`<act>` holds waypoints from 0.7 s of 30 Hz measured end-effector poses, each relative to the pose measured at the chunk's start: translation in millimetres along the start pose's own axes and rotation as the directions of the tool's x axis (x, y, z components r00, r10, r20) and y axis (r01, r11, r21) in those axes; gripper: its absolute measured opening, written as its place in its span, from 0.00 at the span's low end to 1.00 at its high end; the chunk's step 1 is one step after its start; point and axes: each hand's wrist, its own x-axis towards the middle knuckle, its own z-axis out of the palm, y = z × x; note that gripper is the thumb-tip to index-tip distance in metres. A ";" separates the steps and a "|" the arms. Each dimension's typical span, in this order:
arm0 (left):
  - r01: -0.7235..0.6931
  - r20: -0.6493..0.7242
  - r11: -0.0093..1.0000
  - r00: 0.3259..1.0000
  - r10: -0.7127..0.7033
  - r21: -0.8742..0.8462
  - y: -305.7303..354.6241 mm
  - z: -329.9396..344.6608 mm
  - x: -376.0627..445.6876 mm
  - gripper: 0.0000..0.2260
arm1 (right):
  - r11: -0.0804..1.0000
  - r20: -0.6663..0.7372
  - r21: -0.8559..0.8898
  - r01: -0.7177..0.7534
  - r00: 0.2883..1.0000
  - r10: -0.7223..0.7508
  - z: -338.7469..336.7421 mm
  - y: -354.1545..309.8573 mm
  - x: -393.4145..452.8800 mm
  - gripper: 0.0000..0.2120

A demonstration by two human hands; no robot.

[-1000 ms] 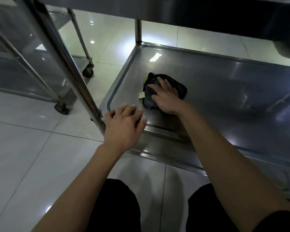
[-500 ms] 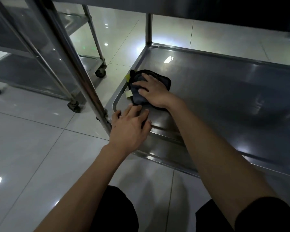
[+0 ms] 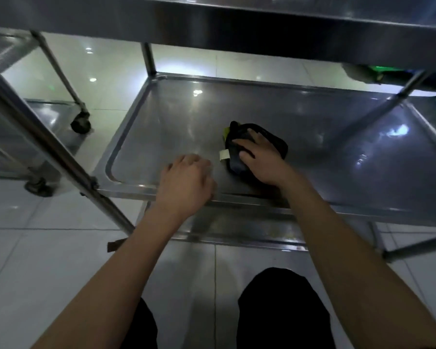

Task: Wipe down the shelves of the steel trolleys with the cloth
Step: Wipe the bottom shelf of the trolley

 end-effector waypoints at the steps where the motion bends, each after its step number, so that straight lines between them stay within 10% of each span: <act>1: -0.042 0.032 0.999 0.999 0.042 -0.012 21.3 5.3 7.6 0.14 | 1.000 -0.019 -0.001 -0.028 0.999 0.028 -6.3 13.8 -10.0 0.20; 21: -0.172 0.086 0.983 0.982 0.167 0.065 86.4 57.7 4.5 0.14 | 0.965 -0.111 0.001 -0.264 0.958 0.263 -56.7 106.9 -93.4 0.19</act>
